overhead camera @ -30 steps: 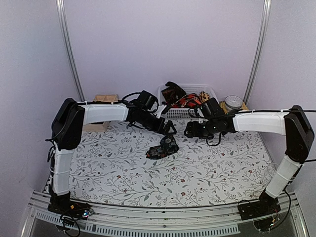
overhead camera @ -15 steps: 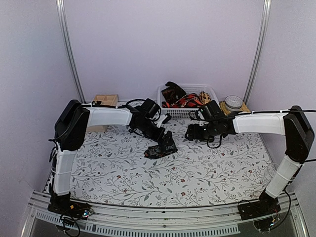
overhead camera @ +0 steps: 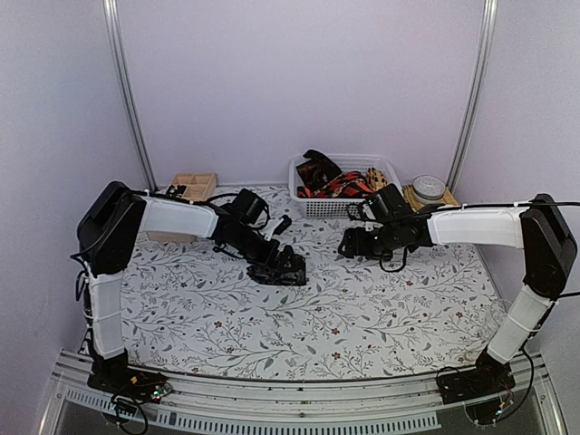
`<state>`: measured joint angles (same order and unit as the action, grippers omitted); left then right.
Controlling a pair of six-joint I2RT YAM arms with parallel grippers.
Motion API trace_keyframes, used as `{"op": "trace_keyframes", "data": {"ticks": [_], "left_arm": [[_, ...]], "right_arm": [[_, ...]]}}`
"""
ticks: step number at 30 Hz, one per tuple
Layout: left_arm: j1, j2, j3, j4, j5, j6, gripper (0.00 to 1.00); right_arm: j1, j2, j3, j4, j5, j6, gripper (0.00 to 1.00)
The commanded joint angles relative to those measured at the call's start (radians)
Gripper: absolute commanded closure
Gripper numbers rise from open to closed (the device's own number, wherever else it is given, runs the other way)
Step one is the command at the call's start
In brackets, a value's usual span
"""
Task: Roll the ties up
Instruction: Roll the tie at the center of the board.
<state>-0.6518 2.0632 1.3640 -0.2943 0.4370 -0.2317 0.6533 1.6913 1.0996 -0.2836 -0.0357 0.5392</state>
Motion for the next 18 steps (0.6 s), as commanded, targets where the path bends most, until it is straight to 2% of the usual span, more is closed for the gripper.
{"op": "trace_keyframes", "data": {"ticks": [1,12,18], "left_arm": [[0.040,-0.033,-0.028,0.056,0.059,-0.023,0.00],[0.082,-0.087,-0.068,0.089,0.066,-0.024,0.00],[0.085,-0.128,-0.036,0.031,-0.021,-0.027,0.00]], "right_arm": [[-0.005,-0.047,0.020,0.022,-0.054,0.012,0.22],[0.031,0.058,0.080,0.037,-0.131,0.055,0.20],[0.040,0.121,0.127,0.040,-0.175,0.100,0.19]]}}
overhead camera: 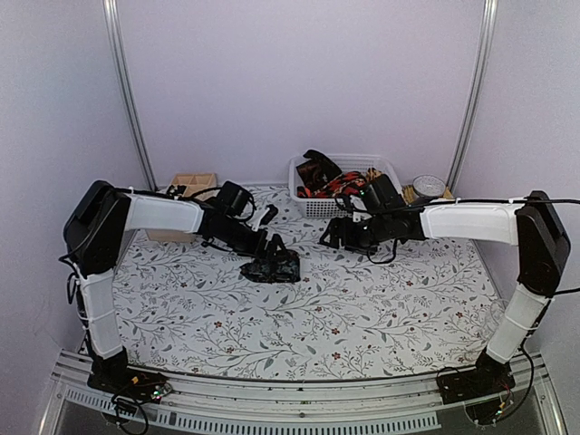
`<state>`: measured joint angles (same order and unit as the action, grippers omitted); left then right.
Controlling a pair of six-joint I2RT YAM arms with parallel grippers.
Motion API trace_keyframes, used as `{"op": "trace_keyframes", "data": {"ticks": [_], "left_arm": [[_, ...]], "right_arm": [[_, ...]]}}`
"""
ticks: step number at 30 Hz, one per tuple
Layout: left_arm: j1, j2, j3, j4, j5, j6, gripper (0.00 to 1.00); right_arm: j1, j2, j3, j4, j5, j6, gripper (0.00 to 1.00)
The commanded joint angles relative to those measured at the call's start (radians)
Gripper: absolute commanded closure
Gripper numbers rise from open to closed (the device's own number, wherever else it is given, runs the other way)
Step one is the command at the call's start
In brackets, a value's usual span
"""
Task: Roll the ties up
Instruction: Roll the tie at the center of the board, then move the tie to the center of the board.
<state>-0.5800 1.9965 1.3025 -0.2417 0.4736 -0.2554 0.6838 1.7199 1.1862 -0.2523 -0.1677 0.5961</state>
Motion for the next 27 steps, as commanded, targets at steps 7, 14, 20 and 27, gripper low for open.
{"op": "trace_keyframes", "data": {"ticks": [7,14,20,27], "left_arm": [[0.032,-0.187,-0.070,-0.006,-0.128,-0.046,0.00],[0.096,-0.273,-0.277,0.065,-0.087,-0.091,0.02],[0.129,-0.236,-0.344,0.109,-0.071,-0.085,0.23],[0.131,-0.178,-0.312,0.092,-0.104,-0.053,0.35]], "right_arm": [[0.041,0.208,0.125,0.022,-0.131,0.075,0.26],[0.067,0.277,0.178,0.018,-0.174,0.079,0.51],[0.072,0.313,0.196,0.006,-0.187,0.079,0.65],[0.092,0.360,0.240,-0.013,-0.206,0.065,0.69]]}}
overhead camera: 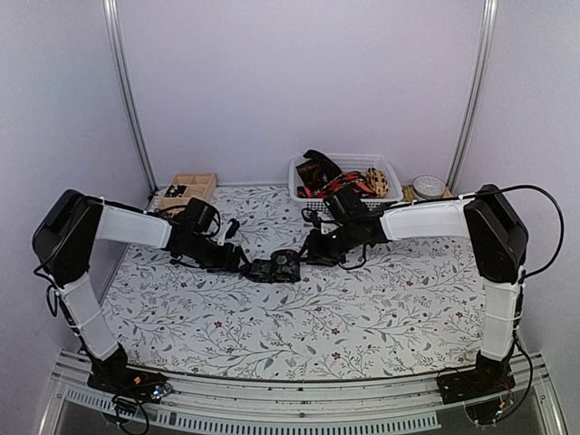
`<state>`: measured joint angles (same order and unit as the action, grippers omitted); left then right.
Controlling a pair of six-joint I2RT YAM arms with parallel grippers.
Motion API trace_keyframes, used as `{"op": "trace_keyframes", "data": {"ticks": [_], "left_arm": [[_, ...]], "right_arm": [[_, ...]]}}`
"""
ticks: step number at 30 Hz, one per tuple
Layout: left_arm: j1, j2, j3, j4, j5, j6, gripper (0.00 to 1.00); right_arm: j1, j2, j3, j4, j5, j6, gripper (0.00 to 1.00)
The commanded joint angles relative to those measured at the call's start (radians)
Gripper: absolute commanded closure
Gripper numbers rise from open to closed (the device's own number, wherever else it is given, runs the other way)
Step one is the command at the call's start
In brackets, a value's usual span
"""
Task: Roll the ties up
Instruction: Move the tie to the center of the board.
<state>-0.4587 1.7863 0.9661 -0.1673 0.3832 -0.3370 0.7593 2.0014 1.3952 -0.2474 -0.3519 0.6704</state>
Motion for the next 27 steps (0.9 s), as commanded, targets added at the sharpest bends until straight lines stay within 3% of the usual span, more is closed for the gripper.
{"op": "trace_keyframes", "data": {"ticks": [1,17,27], "left_arm": [[0.009,0.039,0.027,0.014,-0.020,0.032,0.37],[0.001,0.137,0.072,-0.013,-0.065,0.066,0.53],[-0.088,0.235,0.138,-0.042,-0.054,0.065,0.65]], "right_arm": [[0.018,0.082,0.034,-0.017,-0.023,-0.009,0.69],[0.041,0.155,0.121,-0.026,-0.063,-0.021,0.77],[0.043,0.130,0.126,-0.035,-0.049,-0.029,0.77]]}}
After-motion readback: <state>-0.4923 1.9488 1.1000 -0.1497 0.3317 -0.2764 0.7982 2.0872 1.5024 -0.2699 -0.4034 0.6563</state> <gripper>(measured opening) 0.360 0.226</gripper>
